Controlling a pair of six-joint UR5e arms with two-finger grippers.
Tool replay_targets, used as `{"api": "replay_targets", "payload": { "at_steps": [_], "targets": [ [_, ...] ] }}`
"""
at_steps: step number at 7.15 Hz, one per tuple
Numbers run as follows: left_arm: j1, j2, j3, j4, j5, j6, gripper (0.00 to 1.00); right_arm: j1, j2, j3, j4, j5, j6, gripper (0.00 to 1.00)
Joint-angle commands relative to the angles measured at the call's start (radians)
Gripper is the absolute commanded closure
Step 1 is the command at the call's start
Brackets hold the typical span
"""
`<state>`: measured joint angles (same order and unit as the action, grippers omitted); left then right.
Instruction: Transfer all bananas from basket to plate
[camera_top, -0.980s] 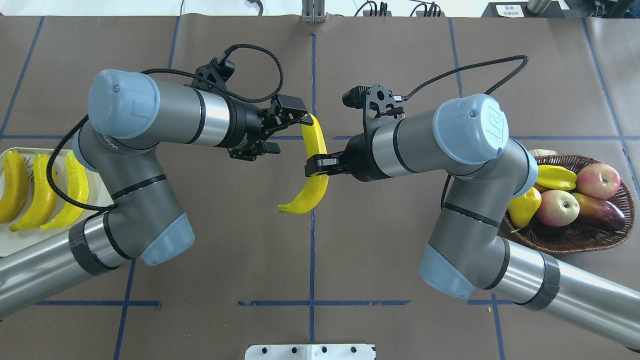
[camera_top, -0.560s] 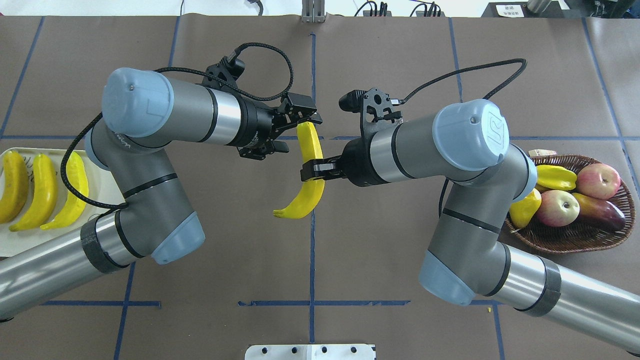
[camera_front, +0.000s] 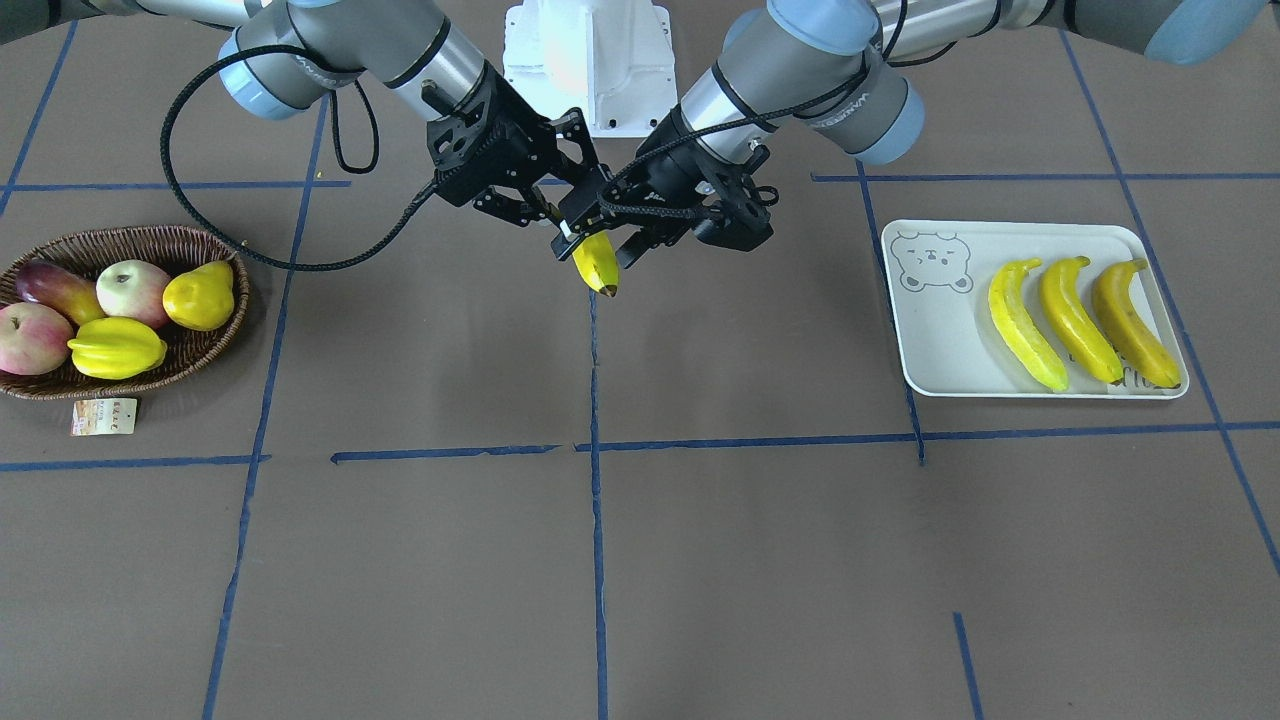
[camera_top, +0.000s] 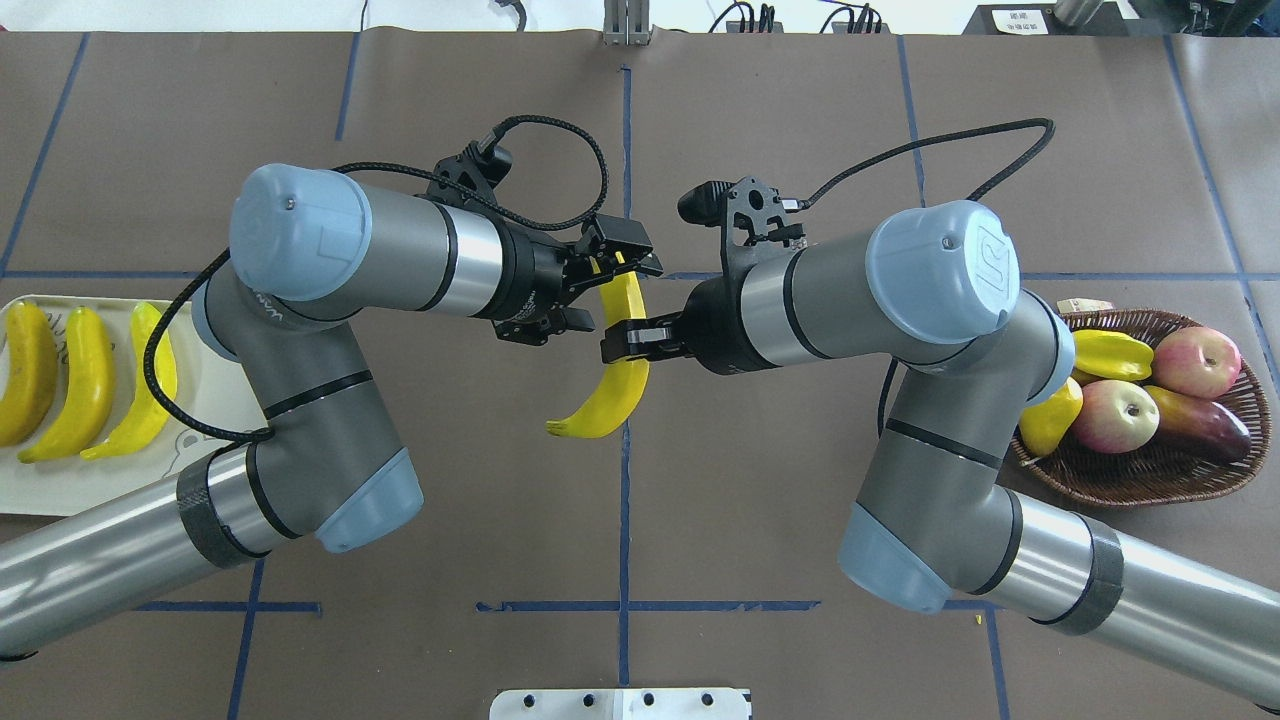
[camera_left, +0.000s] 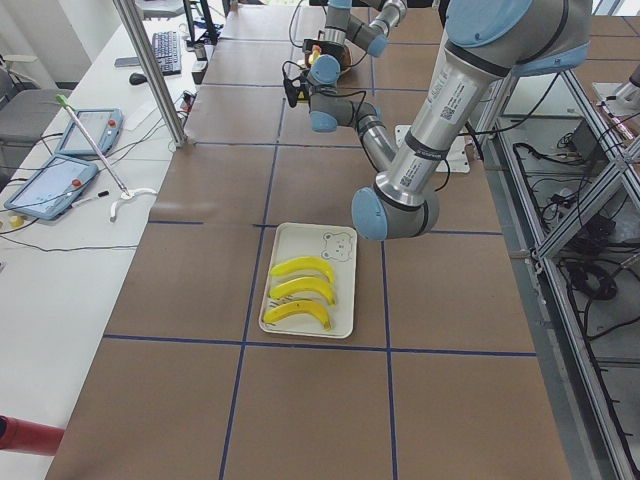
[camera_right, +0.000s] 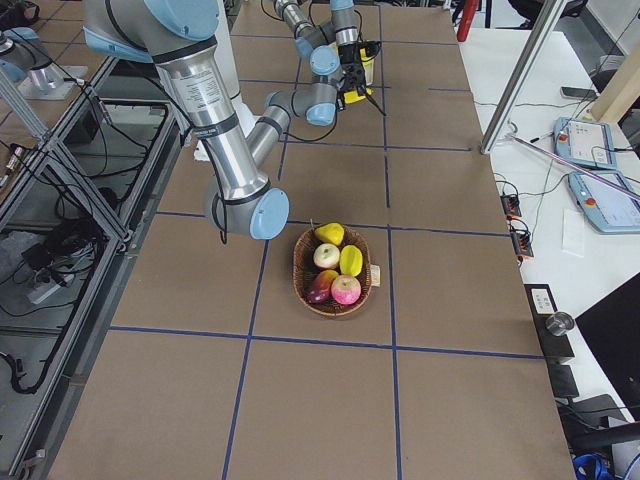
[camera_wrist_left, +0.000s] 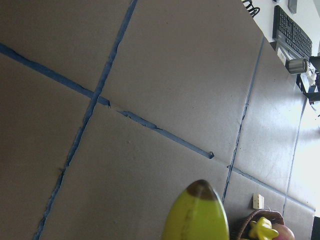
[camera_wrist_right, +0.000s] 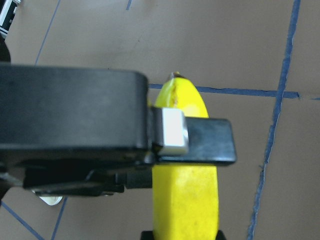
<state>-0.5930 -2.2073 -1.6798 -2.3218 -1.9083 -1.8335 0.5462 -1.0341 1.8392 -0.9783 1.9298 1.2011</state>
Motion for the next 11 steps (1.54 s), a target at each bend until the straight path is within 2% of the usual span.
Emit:
{"api": "replay_targets", "payload": {
  "at_steps": [1, 2, 3, 4, 8, 9, 10, 11],
  "targets": [
    [0.001, 0.003, 0.000, -0.004, -0.002, 0.000, 0.83, 0.000, -0.004, 0.002, 0.000, 0.000, 0.000, 0.99],
    [-0.001, 0.009, 0.000, -0.005, -0.003, 0.013, 1.00, 0.000, -0.007, 0.002, 0.000, 0.000, 0.000, 0.99],
    [-0.007, 0.008, -0.001, -0.005, -0.003, 0.032, 1.00, 0.001, -0.010, 0.003, -0.002, 0.001, 0.000, 0.86],
    [-0.007, 0.008, 0.000, -0.005, -0.003, 0.036, 1.00, 0.001, -0.012, 0.009, -0.006, -0.003, 0.000, 0.01],
    [-0.019, 0.009, 0.002, 0.002, -0.003, 0.040, 1.00, 0.006, -0.023, 0.046, -0.008, -0.006, 0.000, 0.00],
    [-0.048, 0.012, 0.008, 0.004, -0.008, 0.040, 1.00, 0.006, -0.043, 0.093, -0.057, -0.005, 0.000, 0.00],
    [-0.092, 0.015, 0.029, 0.005, -0.046, 0.040, 1.00, 0.006, -0.046, 0.151, -0.159, -0.003, 0.000, 0.00],
    [-0.143, 0.040, 0.038, 0.008, -0.125, 0.049, 1.00, 0.009, -0.049, 0.191, -0.221, 0.000, 0.000, 0.00]
  ]
}}
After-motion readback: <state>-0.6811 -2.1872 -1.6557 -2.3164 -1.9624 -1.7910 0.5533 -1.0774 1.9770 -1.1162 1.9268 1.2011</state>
